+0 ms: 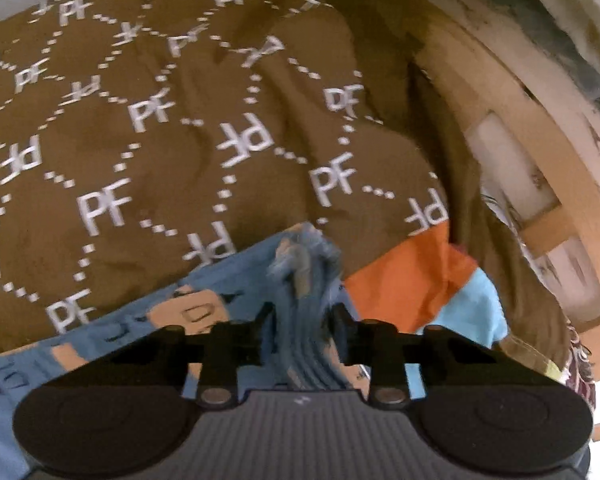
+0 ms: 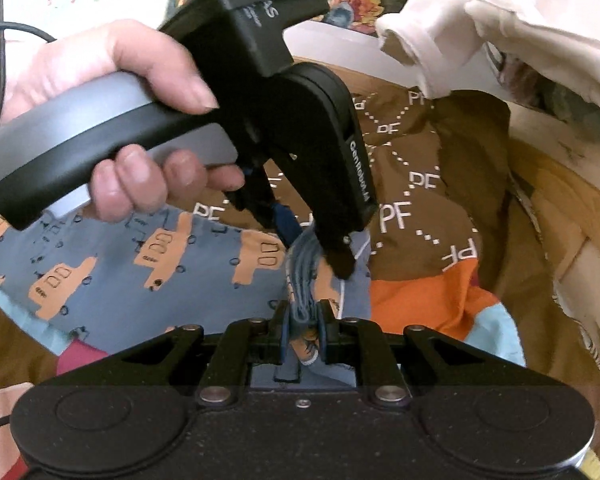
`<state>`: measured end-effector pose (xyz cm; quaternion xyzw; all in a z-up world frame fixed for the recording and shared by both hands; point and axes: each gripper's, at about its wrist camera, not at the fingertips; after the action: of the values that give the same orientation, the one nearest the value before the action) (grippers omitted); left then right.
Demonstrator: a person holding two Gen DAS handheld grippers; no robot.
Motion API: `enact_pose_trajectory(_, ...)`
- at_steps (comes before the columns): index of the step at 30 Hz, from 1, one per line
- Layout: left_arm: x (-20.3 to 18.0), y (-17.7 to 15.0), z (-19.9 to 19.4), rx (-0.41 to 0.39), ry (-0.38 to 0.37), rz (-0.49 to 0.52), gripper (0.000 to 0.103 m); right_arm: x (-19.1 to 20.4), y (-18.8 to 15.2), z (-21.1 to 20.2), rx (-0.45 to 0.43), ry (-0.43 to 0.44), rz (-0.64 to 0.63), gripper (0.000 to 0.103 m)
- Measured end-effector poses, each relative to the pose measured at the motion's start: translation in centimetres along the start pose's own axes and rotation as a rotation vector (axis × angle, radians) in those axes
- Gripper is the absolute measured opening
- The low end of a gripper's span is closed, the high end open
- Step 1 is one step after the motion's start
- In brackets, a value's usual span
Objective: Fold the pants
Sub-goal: 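Close the right gripper on the pants edge while the left gripper closes beside it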
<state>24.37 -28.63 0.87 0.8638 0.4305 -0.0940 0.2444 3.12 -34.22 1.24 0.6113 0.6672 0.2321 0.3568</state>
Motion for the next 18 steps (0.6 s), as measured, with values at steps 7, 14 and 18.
enact_pose_trajectory(7, 2.2, -2.8, -3.7, -0.068, -0.002, 0.033, 0.016, 2.2, 0.5, -0.9, -0.013, 0.066, -0.033, 0.014)
enact_pose_trajectory(14, 6.1, -5.1, -6.3, -0.061, 0.031, -0.007, 0.014, 5.8, 1.5, -0.9, -0.005, 0.173, -0.068, 0.014)
enact_pose_trajectory(18, 8.2, -6.5, -7.0, -0.045, 0.065, -0.013, 0.014, 8.1, 1.9, -0.6, 0.003, 0.23, -0.092, 0.014)
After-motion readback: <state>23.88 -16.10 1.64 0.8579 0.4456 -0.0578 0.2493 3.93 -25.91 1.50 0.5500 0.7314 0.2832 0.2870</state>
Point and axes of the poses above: each gripper's, at about its wrist camera, not at the fingertips, and z roughly the way its jaws point, x to its left, y to its top, and after that the axes turned 6 degrees about x, right-handed
